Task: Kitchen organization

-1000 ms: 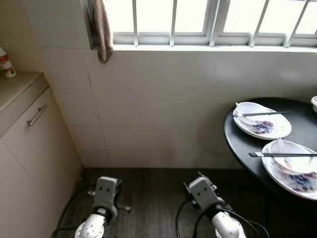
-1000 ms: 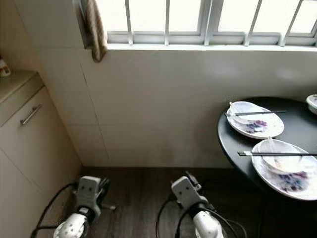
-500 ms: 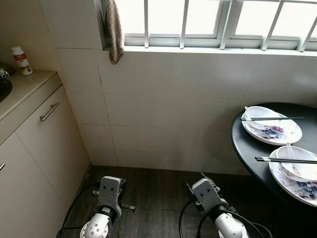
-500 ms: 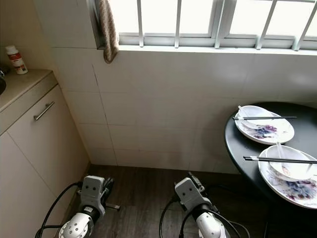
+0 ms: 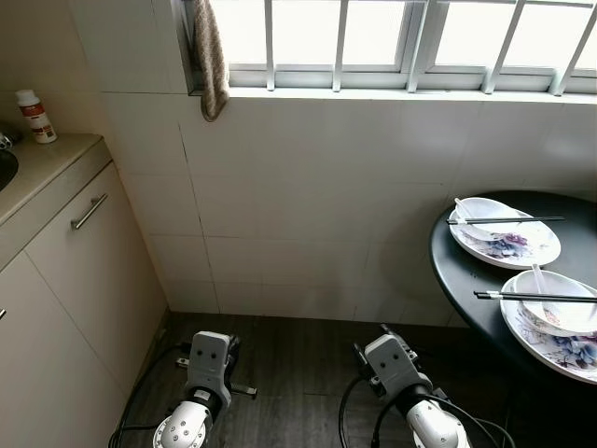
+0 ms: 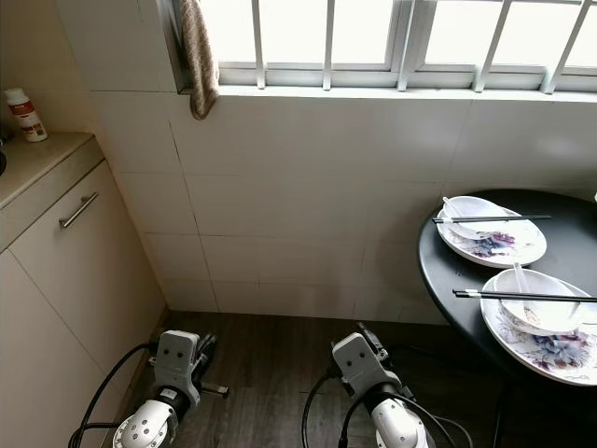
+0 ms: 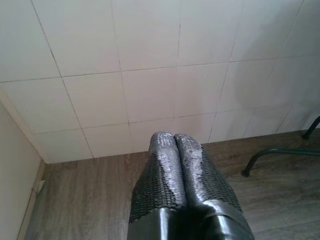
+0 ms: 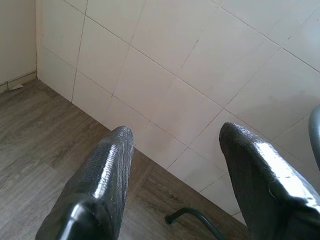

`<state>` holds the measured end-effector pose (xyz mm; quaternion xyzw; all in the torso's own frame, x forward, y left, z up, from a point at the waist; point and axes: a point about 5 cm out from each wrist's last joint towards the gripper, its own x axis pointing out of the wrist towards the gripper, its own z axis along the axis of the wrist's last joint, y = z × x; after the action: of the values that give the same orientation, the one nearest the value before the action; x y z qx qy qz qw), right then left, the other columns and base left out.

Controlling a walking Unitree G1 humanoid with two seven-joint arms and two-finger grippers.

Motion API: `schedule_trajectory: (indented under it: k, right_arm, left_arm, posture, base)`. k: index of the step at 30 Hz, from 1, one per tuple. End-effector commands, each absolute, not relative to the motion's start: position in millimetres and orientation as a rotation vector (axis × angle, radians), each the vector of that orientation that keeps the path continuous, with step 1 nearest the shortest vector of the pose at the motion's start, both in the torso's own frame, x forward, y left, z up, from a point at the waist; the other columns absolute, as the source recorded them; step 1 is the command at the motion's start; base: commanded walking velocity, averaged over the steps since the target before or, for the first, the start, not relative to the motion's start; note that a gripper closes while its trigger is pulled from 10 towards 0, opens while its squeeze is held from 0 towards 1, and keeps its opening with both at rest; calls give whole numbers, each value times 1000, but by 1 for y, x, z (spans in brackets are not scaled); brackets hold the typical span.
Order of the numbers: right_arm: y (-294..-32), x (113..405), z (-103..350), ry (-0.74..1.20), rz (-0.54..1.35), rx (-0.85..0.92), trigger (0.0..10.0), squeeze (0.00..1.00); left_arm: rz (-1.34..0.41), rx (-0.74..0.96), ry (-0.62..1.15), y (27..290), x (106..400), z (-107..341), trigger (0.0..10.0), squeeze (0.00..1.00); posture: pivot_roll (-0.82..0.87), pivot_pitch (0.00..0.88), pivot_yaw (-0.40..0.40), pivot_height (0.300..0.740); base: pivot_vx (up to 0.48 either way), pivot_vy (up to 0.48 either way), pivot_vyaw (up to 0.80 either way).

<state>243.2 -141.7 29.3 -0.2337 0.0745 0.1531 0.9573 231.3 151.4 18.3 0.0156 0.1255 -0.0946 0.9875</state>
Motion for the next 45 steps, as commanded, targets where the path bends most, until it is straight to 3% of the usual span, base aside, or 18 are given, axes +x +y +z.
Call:
schedule_trajectory:
  k: [1, 25, 29, 45]
  right_arm:
    - [-143, 244, 30, 157, 300, -457, 10000, 0]
    - [-144, 245, 29, 167, 296, -449, 10000, 0]
    - [-145, 245, 29, 166, 292, -440, 10000, 0]
    - [-143, 245, 30, 162, 296, -439, 10000, 0]
  left_arm:
    - [-191, 33, 257, 152, 232, 18, 10000, 0]
    - [-197, 31, 262, 150, 232, 17, 10000, 0]
    - [-199, 31, 263, 150, 231, 17, 10000, 0]
    - [-202, 31, 266, 151, 232, 17, 10000, 0]
  posture:
    - [-85, 0, 3, 740]
    - [-86, 0, 0, 740]
    - [-86, 0, 0, 740]
    - [-85, 0, 4, 740]
  base:
    - [0, 0, 0]
    - [0, 0, -122]
    - [240, 0, -759]
    - [182, 0, 0]
